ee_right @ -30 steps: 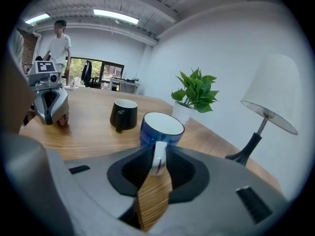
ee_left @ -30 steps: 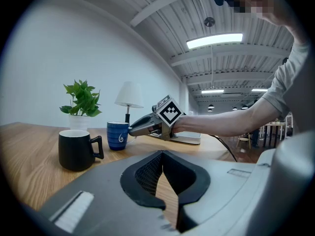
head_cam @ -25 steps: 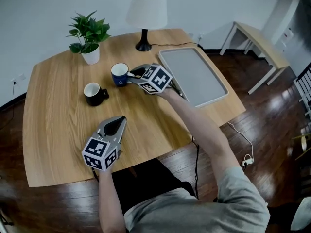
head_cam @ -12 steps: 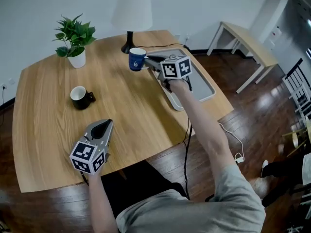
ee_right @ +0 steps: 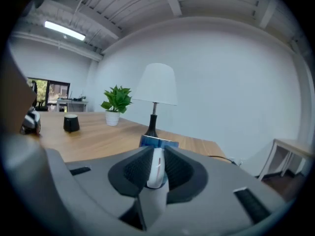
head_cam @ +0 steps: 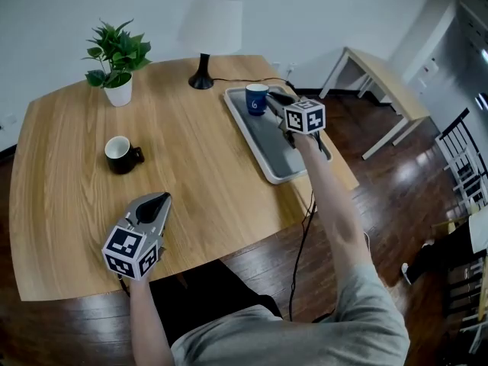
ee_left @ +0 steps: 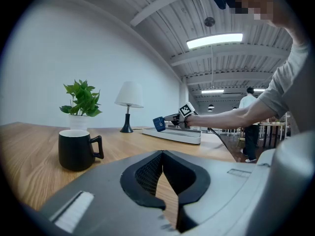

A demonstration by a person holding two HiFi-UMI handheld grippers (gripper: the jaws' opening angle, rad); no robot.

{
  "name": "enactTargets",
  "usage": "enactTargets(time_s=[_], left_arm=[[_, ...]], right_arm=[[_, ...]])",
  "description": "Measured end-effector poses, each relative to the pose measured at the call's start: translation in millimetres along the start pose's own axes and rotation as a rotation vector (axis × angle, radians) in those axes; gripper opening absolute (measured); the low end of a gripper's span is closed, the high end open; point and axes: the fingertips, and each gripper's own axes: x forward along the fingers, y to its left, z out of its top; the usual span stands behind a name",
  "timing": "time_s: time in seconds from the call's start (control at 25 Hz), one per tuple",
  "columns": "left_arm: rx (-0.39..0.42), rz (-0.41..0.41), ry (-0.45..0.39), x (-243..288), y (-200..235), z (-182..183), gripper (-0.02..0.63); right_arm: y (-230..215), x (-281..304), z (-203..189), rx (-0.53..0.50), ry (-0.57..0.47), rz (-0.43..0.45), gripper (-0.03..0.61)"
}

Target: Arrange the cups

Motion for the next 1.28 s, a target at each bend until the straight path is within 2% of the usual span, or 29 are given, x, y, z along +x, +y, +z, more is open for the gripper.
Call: enactTargets(time_s=[0.12,0.4,0.56,0.6,0.68,0.76,0.84,0.92,1.04,1.12,1.28], left_arm=[[-0.001,0.000,-0.001,0.2,-0.3,0.1,0.009],[-0.003,-0.001,0.002,0.8,-0.3,0.4,0.009],[-0.003,0.002,0.000,1.1,0.0,1.4,0.009],[-0.003,0.003,0.000,1.6,-0.3,1.4,0.008],[-0.003,0.002,0.003,2.5,-0.7,1.3,0.009],[-0.001,-0.001,0.006,2.8,-1.2,1.8,0.009],[0.001,0.000,0.007,1.6,-1.0,2.5,0.008],[0.003,0.007,0.008,1.4,-1.2,2.3,0.009],[0.003,0.014,0.002,7.0,-2.7,3.2,0.008],[0.007,0.011,-0.002,10.8,-1.8,4.6,0.009],[-0.002,0.033,0.001,7.9,1.4,-0.6,0.009]], right_arm=[[-1.2,3.8,-3.1,-0.078,-0.016,0.013,0.078],[-8.9,3.6,-16.5,-0.016,-0.020,0.063,0.077],[-17.0,1.3,-33.0,0.009,0.068,-0.005,0.130],[-20.7,-2.1,-34.2,0.022,0.080,-0.032,0.167],[-23.6,-12.4,-30.5,0.048,0.077,-0.078,0.167],[-8.5,-26.1,-14.6,0.057,0.032,-0.081,0.163],[38.0,-36.5,12.7,0.031,-0.044,0.011,0.154],[108.2,-42.0,33.9,0.018,-0.109,0.192,0.150],[210.8,-46.9,34.9,-0.013,-0.130,0.449,0.150],[263.0,-42.6,24.9,-0.076,-0.111,0.547,0.150],[337.6,-25.2,1.5,-0.162,-0.062,0.657,0.162]])
